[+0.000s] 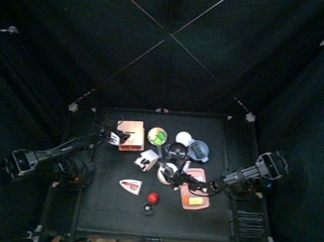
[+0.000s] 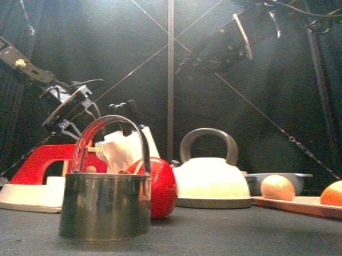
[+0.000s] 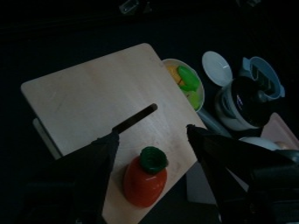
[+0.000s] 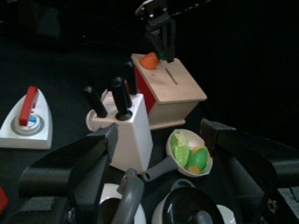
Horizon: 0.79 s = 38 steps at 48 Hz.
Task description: Grab carrot bottom
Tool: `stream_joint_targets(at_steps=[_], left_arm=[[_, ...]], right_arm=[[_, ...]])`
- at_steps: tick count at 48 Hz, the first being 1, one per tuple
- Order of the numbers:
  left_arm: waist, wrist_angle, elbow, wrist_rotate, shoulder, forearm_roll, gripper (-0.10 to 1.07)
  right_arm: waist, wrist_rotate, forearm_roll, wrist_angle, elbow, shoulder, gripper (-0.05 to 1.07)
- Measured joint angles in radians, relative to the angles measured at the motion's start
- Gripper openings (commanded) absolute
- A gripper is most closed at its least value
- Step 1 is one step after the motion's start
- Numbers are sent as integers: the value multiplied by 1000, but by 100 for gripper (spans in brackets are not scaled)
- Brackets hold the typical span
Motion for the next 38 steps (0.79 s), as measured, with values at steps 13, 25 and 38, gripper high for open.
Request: stream_joint_targets(at_steps=[13,25,38], left_arm=[[-6,-84,0,3,-110,51,97],[-141,-195,25,5,-179,121,97],[-368,-275,41,6,-186,229,97]], right_arm=[[44,5,167,6,-17,-28,104],[95,-8,489,0,-23,-32,104],[189,-9,805,-41,23,-34,104]])
